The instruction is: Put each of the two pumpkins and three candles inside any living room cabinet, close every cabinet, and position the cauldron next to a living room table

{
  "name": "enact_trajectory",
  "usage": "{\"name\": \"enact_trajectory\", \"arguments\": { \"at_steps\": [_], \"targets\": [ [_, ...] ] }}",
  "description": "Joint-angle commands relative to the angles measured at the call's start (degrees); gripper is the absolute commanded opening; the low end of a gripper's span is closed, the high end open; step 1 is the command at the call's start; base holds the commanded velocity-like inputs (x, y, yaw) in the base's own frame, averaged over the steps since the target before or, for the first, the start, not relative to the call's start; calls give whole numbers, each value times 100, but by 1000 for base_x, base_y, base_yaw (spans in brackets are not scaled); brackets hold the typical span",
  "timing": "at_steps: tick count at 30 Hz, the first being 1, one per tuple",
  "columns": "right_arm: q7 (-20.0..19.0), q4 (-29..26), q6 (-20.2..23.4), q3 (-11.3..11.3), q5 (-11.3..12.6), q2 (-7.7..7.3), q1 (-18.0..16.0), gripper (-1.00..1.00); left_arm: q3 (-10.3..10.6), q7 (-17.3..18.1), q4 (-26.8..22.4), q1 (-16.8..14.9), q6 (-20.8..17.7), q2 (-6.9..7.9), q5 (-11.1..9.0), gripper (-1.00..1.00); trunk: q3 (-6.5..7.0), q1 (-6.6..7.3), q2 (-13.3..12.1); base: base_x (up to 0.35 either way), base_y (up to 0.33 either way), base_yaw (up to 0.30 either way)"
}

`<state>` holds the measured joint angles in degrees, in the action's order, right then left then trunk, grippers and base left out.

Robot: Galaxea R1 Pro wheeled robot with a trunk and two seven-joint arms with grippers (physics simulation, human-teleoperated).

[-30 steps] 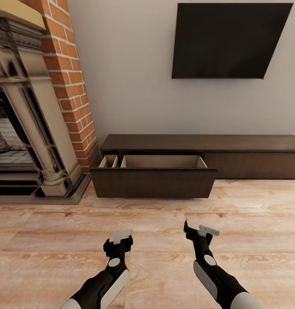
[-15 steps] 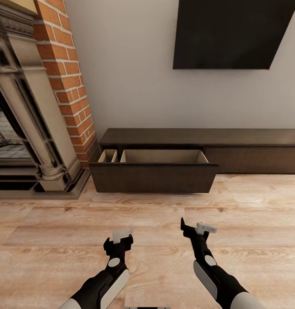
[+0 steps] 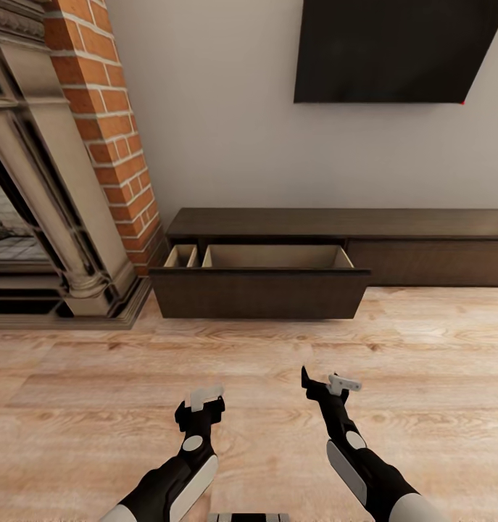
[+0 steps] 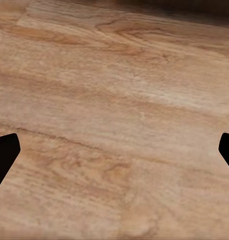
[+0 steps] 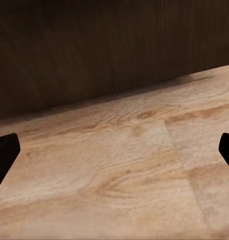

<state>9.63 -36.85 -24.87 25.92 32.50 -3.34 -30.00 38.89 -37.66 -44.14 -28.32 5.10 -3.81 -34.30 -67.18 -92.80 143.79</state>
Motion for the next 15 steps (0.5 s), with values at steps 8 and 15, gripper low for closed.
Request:
{"name": "enact_trajectory", "arguments": {
  "at_steps": [8, 15],
  "targets": [
    [47, -6, -35, 45, 28, -8, -6, 100, 31, -23, 2, -7, 51, 3, -63, 100, -138, -14, 10, 0, 0, 0],
    [47, -6, -36, 45, 28, -8, -6, 100, 31, -30, 2, -7, 45, 3, -68, 100, -205, -22, 14, 0, 0, 0]
  ]
}}
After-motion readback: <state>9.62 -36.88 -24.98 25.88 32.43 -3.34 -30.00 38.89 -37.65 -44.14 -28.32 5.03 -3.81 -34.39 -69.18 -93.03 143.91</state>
